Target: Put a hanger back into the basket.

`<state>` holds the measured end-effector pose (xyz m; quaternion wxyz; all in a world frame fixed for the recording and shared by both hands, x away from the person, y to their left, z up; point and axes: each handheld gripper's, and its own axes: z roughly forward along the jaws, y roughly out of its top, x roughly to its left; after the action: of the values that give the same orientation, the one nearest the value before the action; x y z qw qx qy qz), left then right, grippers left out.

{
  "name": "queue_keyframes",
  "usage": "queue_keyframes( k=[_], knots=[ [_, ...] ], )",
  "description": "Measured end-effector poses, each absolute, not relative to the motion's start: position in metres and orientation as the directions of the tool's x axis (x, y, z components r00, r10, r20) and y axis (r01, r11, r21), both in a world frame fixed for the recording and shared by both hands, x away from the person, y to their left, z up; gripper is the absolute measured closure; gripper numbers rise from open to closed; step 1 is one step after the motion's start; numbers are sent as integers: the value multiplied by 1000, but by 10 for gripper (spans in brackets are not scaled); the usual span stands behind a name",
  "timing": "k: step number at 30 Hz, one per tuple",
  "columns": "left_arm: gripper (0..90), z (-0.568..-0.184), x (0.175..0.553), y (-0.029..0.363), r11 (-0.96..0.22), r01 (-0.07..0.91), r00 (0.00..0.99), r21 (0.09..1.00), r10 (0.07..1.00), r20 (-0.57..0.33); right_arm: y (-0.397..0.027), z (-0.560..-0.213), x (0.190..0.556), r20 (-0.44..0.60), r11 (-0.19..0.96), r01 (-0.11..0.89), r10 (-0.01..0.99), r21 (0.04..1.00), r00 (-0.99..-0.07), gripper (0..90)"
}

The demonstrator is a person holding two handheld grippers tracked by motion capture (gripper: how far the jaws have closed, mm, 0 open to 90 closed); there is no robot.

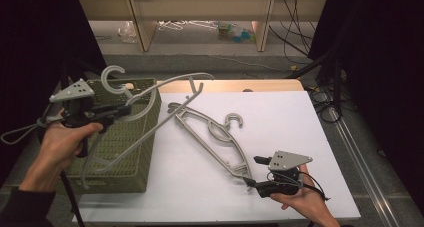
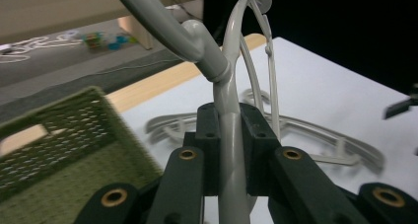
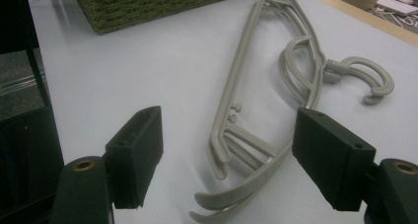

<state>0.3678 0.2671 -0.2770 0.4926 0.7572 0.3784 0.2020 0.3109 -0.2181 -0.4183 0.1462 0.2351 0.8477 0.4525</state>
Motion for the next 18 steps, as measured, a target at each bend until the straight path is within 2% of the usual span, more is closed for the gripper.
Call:
queue_keyframes(
  k=[9,18],
  knots=[
    [799,-278,394,299,-212,407,557,889,828,-57,-218,-420,312,-33,481,267,527,835,-849,284],
    [800,-296,415,336,-213,454,492,865,869,-44,-217,-421,311,-15,476,276,521,835,-853,288]
  ],
)
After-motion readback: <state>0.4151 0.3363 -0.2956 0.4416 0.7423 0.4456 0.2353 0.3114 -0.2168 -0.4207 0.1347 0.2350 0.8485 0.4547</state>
